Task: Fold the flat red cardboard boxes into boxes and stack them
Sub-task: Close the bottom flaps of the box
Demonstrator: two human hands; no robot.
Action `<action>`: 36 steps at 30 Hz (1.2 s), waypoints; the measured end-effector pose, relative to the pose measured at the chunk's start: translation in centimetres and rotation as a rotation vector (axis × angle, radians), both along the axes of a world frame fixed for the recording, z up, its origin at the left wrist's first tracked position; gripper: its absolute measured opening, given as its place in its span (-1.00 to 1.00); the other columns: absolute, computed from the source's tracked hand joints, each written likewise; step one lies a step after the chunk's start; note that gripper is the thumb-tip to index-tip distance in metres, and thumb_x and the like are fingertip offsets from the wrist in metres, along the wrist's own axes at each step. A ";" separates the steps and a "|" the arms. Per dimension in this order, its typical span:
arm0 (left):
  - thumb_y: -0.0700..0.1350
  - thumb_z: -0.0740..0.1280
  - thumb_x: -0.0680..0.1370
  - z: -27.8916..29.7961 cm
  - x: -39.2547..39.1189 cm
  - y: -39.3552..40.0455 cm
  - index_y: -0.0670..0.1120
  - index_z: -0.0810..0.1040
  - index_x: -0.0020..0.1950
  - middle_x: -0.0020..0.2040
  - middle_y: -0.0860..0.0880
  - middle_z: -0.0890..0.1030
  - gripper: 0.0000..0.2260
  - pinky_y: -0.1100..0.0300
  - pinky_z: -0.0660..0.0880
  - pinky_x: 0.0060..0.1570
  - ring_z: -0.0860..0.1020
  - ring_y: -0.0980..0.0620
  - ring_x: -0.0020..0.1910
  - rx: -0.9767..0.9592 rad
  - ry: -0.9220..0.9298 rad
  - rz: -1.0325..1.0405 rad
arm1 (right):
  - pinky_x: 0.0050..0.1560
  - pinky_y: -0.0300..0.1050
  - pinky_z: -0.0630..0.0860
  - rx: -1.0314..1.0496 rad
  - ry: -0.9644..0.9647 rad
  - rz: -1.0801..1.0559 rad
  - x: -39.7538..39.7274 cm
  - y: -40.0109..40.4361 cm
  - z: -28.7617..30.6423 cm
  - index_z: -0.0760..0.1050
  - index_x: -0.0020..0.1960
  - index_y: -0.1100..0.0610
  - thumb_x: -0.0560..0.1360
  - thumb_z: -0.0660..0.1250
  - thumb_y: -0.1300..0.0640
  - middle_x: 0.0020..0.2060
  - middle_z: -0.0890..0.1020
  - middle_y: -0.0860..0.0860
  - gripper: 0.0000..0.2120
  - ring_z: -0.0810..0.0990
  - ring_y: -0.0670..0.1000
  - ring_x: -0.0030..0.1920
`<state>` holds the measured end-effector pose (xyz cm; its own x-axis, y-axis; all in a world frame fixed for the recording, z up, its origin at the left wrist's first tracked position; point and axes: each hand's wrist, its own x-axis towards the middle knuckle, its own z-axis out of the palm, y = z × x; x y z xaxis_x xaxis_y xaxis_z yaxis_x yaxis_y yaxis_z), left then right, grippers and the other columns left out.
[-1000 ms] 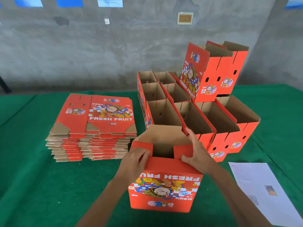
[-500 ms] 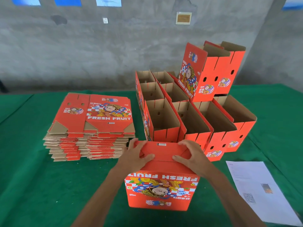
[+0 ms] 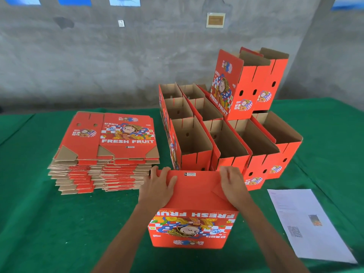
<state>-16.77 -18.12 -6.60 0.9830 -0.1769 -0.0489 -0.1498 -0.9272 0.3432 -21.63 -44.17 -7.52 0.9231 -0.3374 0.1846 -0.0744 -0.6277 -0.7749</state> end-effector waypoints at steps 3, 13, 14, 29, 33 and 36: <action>0.31 0.00 0.67 0.2 -0.5 0.6 0.20 0.28 0.45 0.54 -0.06 0.26 -0.60 -0.20 0.49 0.27 0.41 -0.24 0.41 -0.047 0.002 0.047 | 0.16 0.06 0.50 0.302 0.437 -0.175 -0.4 -1.2 0.1 0.57 0.12 0.13 0.61 -0.19 -0.42 0.03 0.64 0.12 -0.22 0.62 0.19 0.11; 0.30 0.10 0.66 -0.2 -2.9 8.1 -0.06 0.46 0.25 0.24 -0.18 0.52 -0.54 -0.19 0.42 0.30 0.48 -0.27 0.27 -0.400 0.032 0.456 | -0.13 -0.06 0.68 0.353 0.996 0.175 0.1 1.6 2.2 0.56 0.18 0.15 0.40 -0.02 -0.64 0.04 0.65 0.18 -0.07 0.63 0.11 -0.11; 0.26 0.13 0.66 -0.2 -3.1 9.3 -0.10 0.49 0.23 0.21 -0.21 0.55 -0.55 -0.16 0.42 0.31 0.49 -0.29 0.26 -0.454 0.038 0.515 | -0.17 -0.08 0.66 0.330 1.000 0.208 0.7 2.3 2.9 0.54 0.19 0.17 0.40 0.02 -0.64 -0.06 0.63 0.15 -0.08 0.58 0.08 -0.20; -0.07 0.18 0.68 1.0 -9.5 21.0 -0.02 0.76 0.03 0.02 -0.02 0.75 -0.67 0.12 0.60 0.04 0.72 -0.02 0.00 -0.717 0.408 0.407 | -0.22 -0.02 0.70 -0.088 0.814 0.652 1.8 15.0 10.1 0.25 0.54 -0.25 0.32 0.14 -0.67 0.50 0.40 0.12 -0.09 0.77 0.09 -0.19; 0.39 0.15 0.61 3.3 -11.1 17.7 0.41 0.52 0.37 0.31 0.41 0.54 -0.63 0.03 0.53 0.11 0.50 0.30 0.28 -0.919 0.473 0.191 | 0.18 0.00 0.57 -0.210 0.474 0.904 -1.8 18.4 9.6 0.38 0.32 -0.32 0.41 0.24 -0.56 0.33 0.37 0.00 -0.42 0.58 0.01 0.17; 0.50 0.01 0.57 3.4 -10.3 13.5 0.48 0.34 0.46 0.44 0.44 0.41 -0.51 -0.05 0.42 0.25 0.37 0.36 0.40 -0.995 0.437 0.111 | 0.21 0.04 0.45 -0.470 0.296 0.932 -5.8 22.5 5.9 0.31 0.37 -0.30 0.41 0.31 -0.47 0.31 0.28 -0.08 -0.40 0.42 0.06 0.21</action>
<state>-27.06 -4.61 -3.22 0.9283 -0.2417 -0.2824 0.2353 -0.2060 0.9498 -27.42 -21.66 -1.61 0.8088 0.5658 -0.1602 0.4406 -0.7636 -0.4721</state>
